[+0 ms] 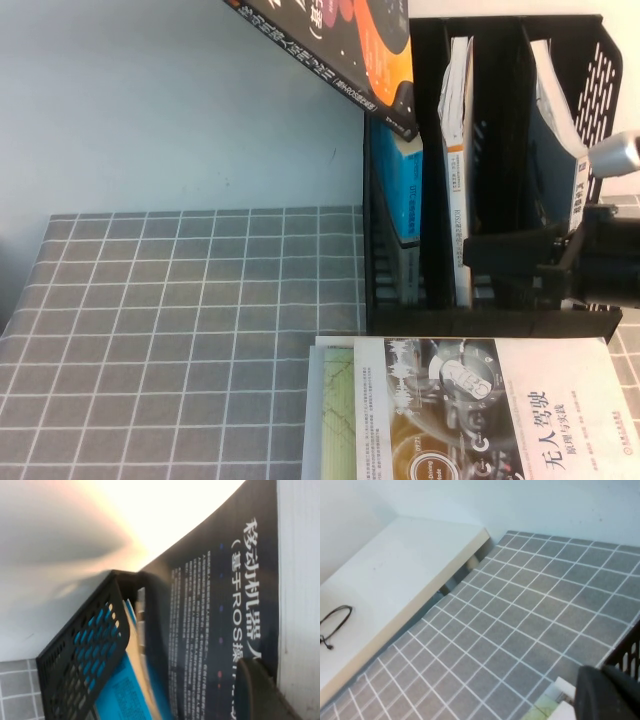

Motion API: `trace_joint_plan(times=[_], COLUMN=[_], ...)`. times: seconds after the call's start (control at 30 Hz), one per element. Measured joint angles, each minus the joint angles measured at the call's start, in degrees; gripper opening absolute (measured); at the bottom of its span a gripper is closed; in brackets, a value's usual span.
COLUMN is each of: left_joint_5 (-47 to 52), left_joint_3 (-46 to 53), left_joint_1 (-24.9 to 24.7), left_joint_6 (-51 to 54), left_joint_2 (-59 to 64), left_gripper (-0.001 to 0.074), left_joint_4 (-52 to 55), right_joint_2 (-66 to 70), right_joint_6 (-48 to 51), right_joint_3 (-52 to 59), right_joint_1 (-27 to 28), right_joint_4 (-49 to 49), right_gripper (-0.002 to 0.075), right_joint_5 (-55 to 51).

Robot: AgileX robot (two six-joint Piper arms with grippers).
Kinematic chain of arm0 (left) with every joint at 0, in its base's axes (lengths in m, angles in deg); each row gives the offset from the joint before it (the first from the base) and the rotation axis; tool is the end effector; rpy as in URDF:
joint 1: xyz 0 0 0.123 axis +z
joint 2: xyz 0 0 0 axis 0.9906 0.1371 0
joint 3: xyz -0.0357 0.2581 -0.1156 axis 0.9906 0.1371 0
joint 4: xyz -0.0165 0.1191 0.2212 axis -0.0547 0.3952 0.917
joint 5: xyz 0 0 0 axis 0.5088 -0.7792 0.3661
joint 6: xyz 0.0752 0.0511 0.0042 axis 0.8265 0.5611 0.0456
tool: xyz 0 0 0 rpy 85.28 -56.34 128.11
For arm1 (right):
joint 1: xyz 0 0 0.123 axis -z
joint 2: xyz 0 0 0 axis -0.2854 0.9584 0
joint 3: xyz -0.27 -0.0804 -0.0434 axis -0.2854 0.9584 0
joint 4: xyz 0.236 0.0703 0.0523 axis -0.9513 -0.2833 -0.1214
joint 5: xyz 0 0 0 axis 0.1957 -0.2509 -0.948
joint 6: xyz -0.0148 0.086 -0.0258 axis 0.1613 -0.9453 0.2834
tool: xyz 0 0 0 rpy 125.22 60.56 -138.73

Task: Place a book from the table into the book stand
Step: Place the book on the book shelf

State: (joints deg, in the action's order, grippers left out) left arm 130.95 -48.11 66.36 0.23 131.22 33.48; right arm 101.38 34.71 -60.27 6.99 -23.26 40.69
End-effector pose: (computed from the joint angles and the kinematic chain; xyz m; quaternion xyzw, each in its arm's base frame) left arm 0.3429 -0.1384 0.5155 0.0124 0.8001 -0.4024 0.4448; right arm 0.2755 0.1113 0.2546 -0.2109 0.7901 0.3901 0.4231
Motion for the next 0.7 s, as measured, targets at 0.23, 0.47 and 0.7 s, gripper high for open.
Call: trace_joint_plan(times=[0.23, 0.47, 0.7], left_joint_5=[1.14, 1.54, 1.33], left_joint_3=[-0.82, -0.82, -0.82], left_joint_1=[-0.14, -0.14, -0.14], left_joint_6=[-2.64, -3.82, -3.86], left_joint_2=[0.50, 0.74, 0.74], left_gripper=[0.0116, 0.0116, 0.0116], left_joint_4=[0.14, 0.14, -1.43], right_joint_2=[5.21, 10.17, 10.71], right_joint_6=[2.31, 2.87, 3.21], right_joint_3=[-5.96, -13.96, -16.01], right_joint_1=[-3.18, -5.83, -5.83], right_joint_4=[-0.39, -0.52, -0.86], right_gripper=[-0.0003, -0.0003, -0.0003], right_joint_5=[-0.51, 6.39, 14.75])
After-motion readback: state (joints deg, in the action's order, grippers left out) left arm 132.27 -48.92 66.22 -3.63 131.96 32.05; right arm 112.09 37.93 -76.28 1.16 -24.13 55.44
